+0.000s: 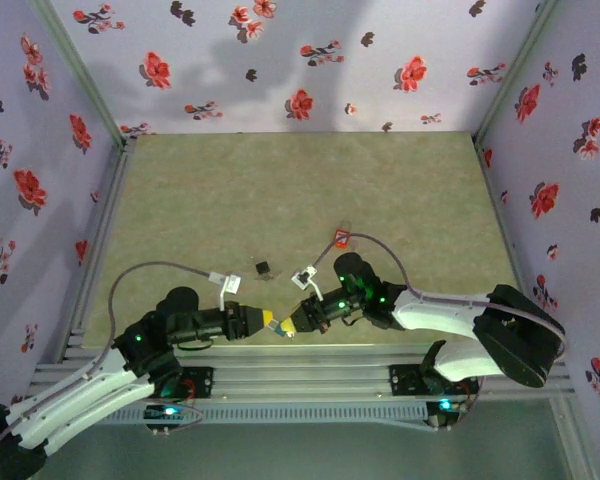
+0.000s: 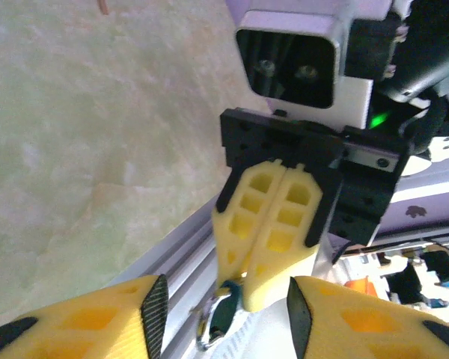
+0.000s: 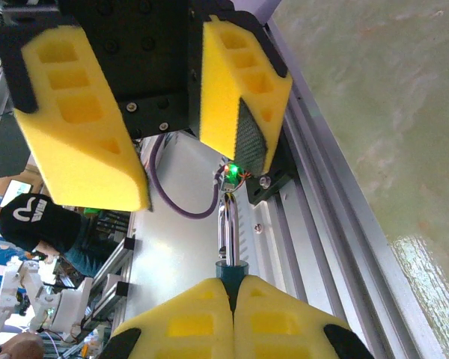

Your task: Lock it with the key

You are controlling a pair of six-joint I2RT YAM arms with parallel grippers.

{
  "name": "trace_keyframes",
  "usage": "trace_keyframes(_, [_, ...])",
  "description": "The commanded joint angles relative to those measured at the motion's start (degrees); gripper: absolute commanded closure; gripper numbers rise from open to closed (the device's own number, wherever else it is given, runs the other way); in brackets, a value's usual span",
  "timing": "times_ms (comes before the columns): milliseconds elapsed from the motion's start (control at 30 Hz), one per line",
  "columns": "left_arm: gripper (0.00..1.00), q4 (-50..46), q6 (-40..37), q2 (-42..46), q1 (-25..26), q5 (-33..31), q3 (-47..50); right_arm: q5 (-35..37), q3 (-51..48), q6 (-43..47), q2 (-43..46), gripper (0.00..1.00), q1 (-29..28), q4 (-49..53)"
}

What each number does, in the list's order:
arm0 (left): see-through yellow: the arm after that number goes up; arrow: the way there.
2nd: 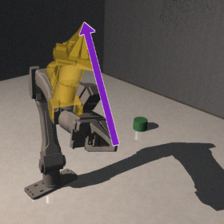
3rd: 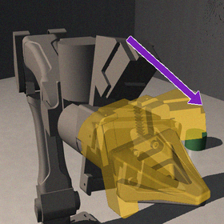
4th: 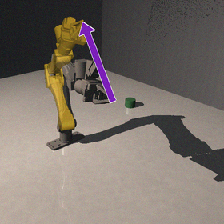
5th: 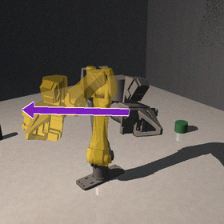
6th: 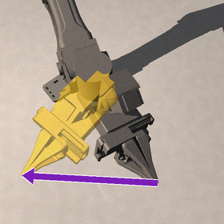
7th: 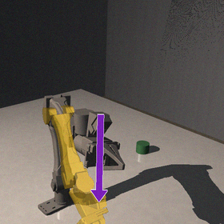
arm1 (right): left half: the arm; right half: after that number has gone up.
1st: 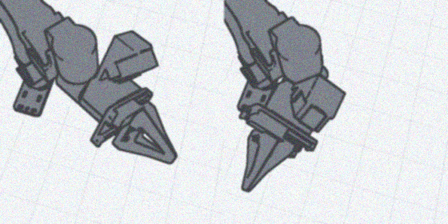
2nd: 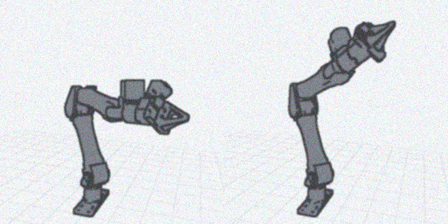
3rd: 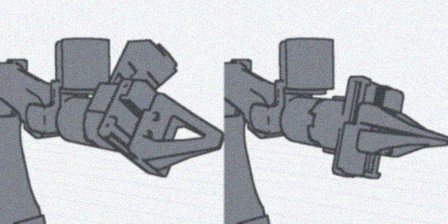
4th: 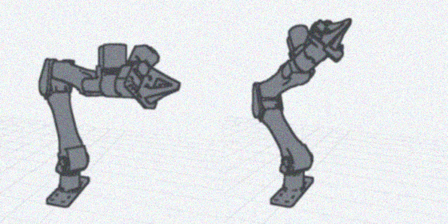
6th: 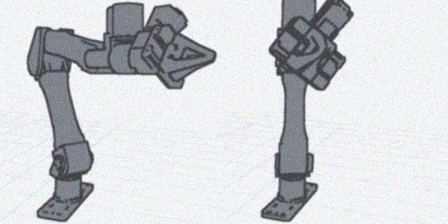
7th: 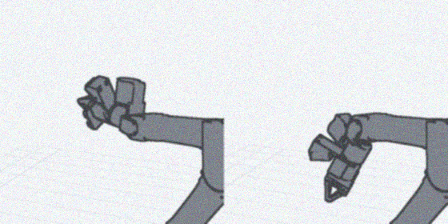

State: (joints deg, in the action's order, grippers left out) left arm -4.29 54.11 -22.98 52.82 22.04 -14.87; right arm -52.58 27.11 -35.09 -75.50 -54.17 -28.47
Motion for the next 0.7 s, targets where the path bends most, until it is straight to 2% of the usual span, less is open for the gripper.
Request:
trace_keyframes(0, [0.55,5.58,1.21,-0.56,-0.79,4.98,1.35,-1.30,1.76,0.64,0.19,1.00,-0.37,-0.45])
trace_keyframes(133, [0.56,5.83,1.56,-0.44,-0.88,7.22,1.75,-1.21,1.71,0.69,0.21,1.00,-0.36,-0.44])
trace_keyframes(467, [0.57,4.14,0.88,-0.10,-1.12,8.29,2.20,-1.46,1.72,0.66,0.05,1.00,-0.52,-0.52])
trace_keyframes(667, [0.66,2.79,0.09,-0.12,-1.64,8.96,1.79,-2.08,1.71,0.63,0.10,1.00,-0.77,-0.97])
